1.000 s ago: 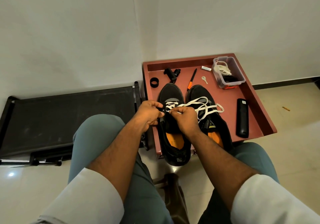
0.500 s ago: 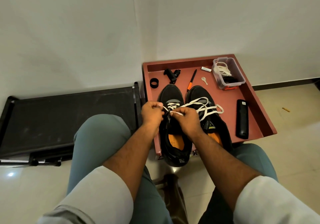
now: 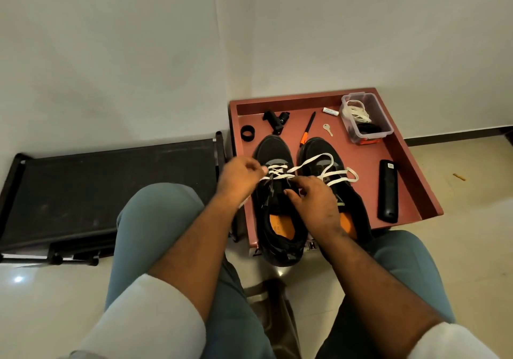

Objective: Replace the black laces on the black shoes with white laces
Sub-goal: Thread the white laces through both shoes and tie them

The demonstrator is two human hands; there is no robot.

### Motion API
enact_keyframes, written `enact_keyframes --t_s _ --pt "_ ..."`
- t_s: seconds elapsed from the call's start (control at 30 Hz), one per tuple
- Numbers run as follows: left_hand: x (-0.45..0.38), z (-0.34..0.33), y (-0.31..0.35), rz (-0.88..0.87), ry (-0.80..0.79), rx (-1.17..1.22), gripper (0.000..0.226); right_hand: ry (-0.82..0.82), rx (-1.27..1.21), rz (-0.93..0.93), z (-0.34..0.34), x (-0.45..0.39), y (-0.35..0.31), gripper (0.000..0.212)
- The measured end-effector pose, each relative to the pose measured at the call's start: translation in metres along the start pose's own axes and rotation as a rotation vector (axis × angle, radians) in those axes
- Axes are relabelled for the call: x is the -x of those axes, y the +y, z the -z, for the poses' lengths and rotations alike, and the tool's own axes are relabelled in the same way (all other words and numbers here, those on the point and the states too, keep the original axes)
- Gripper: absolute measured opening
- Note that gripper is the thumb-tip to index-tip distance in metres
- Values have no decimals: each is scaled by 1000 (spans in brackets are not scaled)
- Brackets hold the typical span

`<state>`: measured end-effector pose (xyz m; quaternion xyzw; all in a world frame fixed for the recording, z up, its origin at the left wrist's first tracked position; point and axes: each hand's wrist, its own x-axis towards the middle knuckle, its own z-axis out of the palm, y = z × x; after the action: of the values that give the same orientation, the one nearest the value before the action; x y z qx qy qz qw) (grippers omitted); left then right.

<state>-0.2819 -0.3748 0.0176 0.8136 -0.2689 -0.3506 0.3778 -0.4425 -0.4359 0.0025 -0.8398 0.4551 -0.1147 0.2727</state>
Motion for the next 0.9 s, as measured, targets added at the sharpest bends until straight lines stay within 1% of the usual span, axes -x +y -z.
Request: enact_keyframes --t_s 0.03,0.1,0.17,0.2,0.23,0.3,0.33,0.37,0.4,0.43,0.47,0.5,0.53,0.6,0.63,0.67,0.7,0.77,0.83,0.87,0.9 --pt "0 -9 -4 26 -46 -83 6 -9 5 -10 0 -1 -2 27" --pt "-5 -16 -10 40 -56 -211 14 -29 19 -31 1 -2 -6 24" --pt "-9 -10 -11 72 -41 -211 15 -39 18 -46 2 -2 -7 23" --pt "-11 -2 -11 108 21 -183 13 -39 12 -51 2 -2 -6 22" --pt "-13 10 -12 151 151 -150 12 -35 4 -57 3 -2 -5 22" --pt "-15 40 -10 197 560 -55 14 -25 -7 -73 6 -2 -4 24" --pt "-12 52 -5 161 748 10 16 -25 -2 -79 8 -3 -4 26" --pt "-10 59 0 71 881 45 17 -27 3 -84 10 -3 -3 27" --pt "-5 59 6 -46 941 40 18 -31 6 -89 11 -3 -4 28" --pt "1 55 11 -162 936 4 21 -37 8 -90 11 -3 -6 28" --pt "7 47 15 -251 880 -42 26 -41 10 -89 10 -3 -7 28" --pt "11 36 16 -298 778 -90 31 -43 15 -88 9 -4 -9 28" --pt "13 25 16 -307 636 -133 34 -45 20 -88 8 -4 -10 28" --pt "10 2 7 -248 314 -251 32 -48 25 -95 7 -5 -12 28" --pt "7 -8 -1 -197 179 -313 30 -50 27 -99 7 -5 -13 27" --pt "2 -15 -8 -148 88 -344 26 -49 30 -101 7 -5 -14 27" --pt "-2 -20 -13 -107 43 -340 19 -48 31 -103 8 -4 -14 27" --pt "-6 -25 -17 -67 29 -303 7 -54 22 -104 9 -4 -15 26" --pt "-7 -25 -16 -46 40 -280 10 -59 17 -102 9 -4 -15 26" --pt "-8 -21 -16 -13 83 -225 14 -62 18 -102 9 -3 -14 25" --pt "-10 -14 -16 37 170 -135 17 -65 21 -102 9 -3 -14 24"
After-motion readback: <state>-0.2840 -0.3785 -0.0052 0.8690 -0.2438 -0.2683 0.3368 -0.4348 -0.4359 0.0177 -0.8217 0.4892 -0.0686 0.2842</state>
